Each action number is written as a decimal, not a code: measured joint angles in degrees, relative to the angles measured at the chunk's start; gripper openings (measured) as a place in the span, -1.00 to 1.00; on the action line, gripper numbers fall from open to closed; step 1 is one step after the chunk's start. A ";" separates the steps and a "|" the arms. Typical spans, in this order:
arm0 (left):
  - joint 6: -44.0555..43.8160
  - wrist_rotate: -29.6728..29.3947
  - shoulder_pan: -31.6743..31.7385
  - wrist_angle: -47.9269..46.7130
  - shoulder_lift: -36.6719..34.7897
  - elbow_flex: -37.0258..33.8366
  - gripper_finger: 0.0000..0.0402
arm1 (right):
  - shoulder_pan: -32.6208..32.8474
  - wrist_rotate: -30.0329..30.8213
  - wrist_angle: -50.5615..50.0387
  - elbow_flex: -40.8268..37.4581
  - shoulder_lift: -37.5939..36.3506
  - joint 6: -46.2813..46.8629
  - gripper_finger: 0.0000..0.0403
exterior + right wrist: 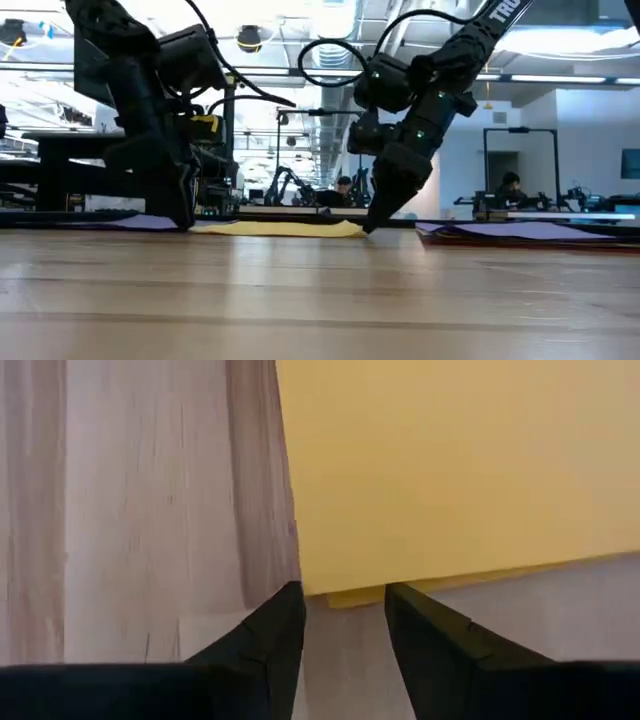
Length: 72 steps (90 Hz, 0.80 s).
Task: Organize paper
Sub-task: Stack the yellow paper on top of the yellow paper, then stack the purple paper on top of the purple paper
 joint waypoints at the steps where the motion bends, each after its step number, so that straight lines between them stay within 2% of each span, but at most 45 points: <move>1: -0.13 0.00 0.00 0.00 0.00 0.00 -0.49 | 0.00 0.00 0.03 0.00 0.00 -0.01 -0.33; 17: -2.68 0.00 -0.02 -1.80 -0.37 0.47 -0.49 | -0.61 -0.02 -1.38 0.00 -0.26 0.19 -0.33; 36: -4.24 0.38 -0.02 -7.68 -3.97 5.11 -0.49 | -1.03 -0.02 -5.82 1.29 -2.10 2.71 -0.33; 55: -8.69 0.44 -0.02 -14.39 -10.95 10.72 -0.49 | -2.67 -0.80 -7.95 3.63 -5.48 15.76 -0.33; 72: -13.96 0.38 1.03 -16.29 -17.51 14.03 -0.49 | -5.88 -3.35 -8.39 4.44 -10.89 21.01 -0.33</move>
